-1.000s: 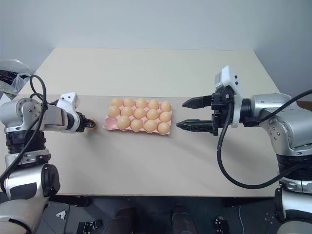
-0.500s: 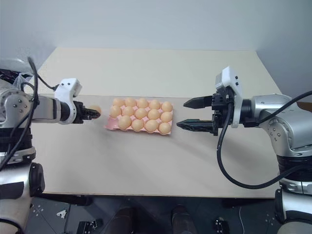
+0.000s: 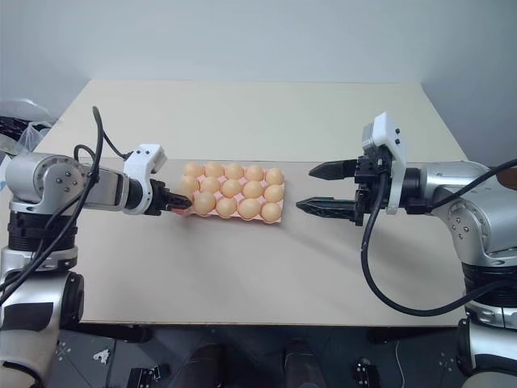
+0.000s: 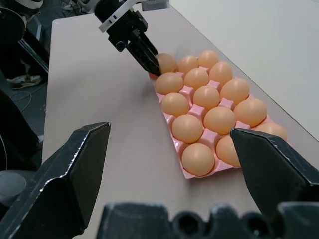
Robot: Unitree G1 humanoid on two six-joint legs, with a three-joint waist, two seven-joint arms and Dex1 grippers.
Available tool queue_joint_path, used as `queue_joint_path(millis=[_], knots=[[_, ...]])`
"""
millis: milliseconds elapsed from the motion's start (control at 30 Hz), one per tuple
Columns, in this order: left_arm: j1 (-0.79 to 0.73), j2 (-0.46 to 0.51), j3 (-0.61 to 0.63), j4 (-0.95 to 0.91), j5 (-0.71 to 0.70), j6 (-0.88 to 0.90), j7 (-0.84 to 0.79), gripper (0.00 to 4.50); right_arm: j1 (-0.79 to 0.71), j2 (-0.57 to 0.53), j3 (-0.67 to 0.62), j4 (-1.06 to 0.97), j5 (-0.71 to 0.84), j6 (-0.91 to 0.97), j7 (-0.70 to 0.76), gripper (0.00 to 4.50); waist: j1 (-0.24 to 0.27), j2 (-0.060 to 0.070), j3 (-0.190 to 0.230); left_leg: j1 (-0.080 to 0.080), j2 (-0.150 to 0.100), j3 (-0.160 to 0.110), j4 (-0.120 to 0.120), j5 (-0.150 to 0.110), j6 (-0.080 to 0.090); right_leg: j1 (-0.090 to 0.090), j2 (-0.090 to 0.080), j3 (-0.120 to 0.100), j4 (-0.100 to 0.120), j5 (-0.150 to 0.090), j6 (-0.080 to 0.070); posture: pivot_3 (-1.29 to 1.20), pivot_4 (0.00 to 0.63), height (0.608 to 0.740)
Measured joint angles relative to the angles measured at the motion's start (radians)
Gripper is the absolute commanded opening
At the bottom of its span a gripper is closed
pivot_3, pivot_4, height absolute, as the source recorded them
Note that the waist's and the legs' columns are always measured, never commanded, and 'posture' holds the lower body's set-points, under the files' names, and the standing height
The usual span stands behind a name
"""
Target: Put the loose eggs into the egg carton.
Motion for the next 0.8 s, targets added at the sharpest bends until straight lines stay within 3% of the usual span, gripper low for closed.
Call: queue_joint_path(millis=[33, 333, 400, 500, 667, 800], knots=[[0.0, 0.004, 0.0, -0.001, 0.005, 0.0, -0.001, 3.91, 0.0, 0.0, 0.0, -0.001, 0.0, 0.0, -0.001, 4.5, 0.0, 0.0, 0.0, 0.0, 0.0, 0.0, 0.0, 0.0, 0.0, 0.0, 0.0, 0.0, 0.0, 0.0, 0.0, 0.0, 0.15, 0.74], [-0.002, 0.076, 0.068, -0.111, -0.004, -0.007, -0.08, 3.91, 0.0, 0.0, -0.001, -0.003, 0.0, 0.0, -0.002, 4.5, -0.001, 0.0, 0.0, 0.0, 0.0, 0.0, 0.0, 0.0, 0.0, 0.0, 0.0, 0.0, 0.0, 0.0, 0.0, 0.0, 0.15, 0.74], [0.068, 0.155, 0.114, -0.199, -0.024, -0.064, -0.163, 3.91, 0.003, -0.001, -0.003, -0.006, -0.001, -0.001, 0.001, 4.5, -0.013, 0.0, 0.0, 0.001, 0.0, 0.0, -0.001, 0.0, -0.001, 0.0, 0.0, 0.0, 0.0, 0.0, 0.0, 0.0, 0.15, 0.74], [0.228, 0.265, 0.188, -0.281, -0.026, -0.191, -0.303, 3.91, 0.015, -0.008, -0.007, -0.005, -0.003, -0.005, 0.006, 4.5, -0.022, 0.0, 0.0, 0.001, 0.0, 0.0, -0.003, 0.001, -0.001, 0.0, 0.0, 0.0, 0.0, 0.0, 0.0, 0.0, 0.15, 0.74], [0.619, 0.388, 0.324, -0.391, 0.041, -0.592, -0.651, 3.91, 0.037, -0.018, -0.003, 0.002, -0.019, -0.047, 0.026, 4.5, -0.02, 0.0, 0.0, 0.001, 0.001, 0.001, -0.004, 0.001, -0.001, 0.0, 0.0, 0.0, -0.001, 0.0, 0.0, 0.0, 0.15, 0.74], [0.797, 0.386, 0.404, -0.36, 0.142, -0.939, -0.873, 3.91, 0.061, -0.032, 0.005, 0.013, -0.066, -0.1, 0.035, 4.5, -0.003, 0.0, 0.0, 0.001, 0.001, 0.002, -0.004, 0.001, -0.001, 0.001, -0.001, 0.0, -0.004, 0.0, 0.0, 0.0, 0.15, 0.74]])
